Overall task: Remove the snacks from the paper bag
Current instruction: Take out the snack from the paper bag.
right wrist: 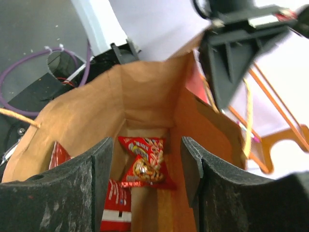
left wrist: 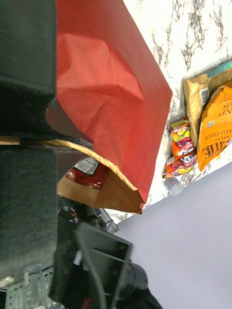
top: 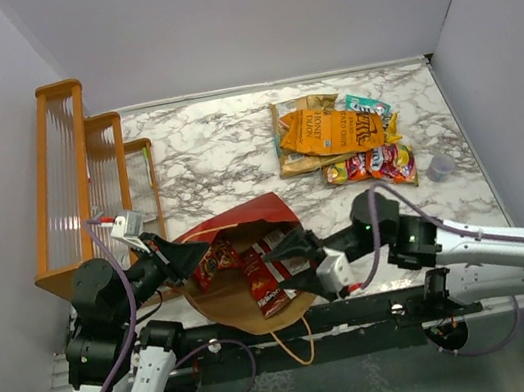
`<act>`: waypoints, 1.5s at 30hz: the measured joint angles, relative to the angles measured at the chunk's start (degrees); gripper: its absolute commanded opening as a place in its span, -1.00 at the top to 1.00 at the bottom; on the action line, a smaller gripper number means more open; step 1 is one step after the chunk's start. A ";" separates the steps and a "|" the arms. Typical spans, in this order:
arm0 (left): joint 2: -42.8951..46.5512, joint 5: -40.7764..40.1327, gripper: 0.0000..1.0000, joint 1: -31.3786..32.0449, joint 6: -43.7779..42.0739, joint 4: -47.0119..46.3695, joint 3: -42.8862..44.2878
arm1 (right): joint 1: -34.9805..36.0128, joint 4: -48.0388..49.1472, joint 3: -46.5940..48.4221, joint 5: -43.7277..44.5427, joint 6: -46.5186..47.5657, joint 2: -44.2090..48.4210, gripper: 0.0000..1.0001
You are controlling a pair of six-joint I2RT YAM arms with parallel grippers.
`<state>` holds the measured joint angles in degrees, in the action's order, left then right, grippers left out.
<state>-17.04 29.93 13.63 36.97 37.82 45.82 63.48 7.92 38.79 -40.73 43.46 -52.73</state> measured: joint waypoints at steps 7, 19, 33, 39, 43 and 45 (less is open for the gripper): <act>-0.15 0.00 1.00 0.00 0.24 0.00 0.44 | 11.56 -3.63 9.57 15.54 11.45 -20.65 -0.17; -0.39 0.44 1.00 0.00 1.27 -1.22 1.77 | 12.20 -3.30 18.75 34.03 14.25 -43.45 -0.30; -0.39 1.79 1.00 0.00 2.14 -2.80 2.16 | 11.34 2.95 22.18 39.32 11.04 -55.36 -0.10; -0.37 1.86 1.00 0.00 2.10 -2.60 2.19 | 10.64 6.23 22.56 44.39 9.40 -56.89 0.31; -0.37 1.86 1.00 0.00 2.08 -2.60 2.19 | 10.40 7.63 22.49 46.01 7.78 -56.76 0.55; -0.37 1.86 1.00 0.00 2.03 -2.58 2.19 | 10.40 8.09 21.84 46.10 7.28 -56.15 0.65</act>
<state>-17.41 31.79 13.63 39.00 35.24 48.01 73.89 16.01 60.62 5.37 50.74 -108.88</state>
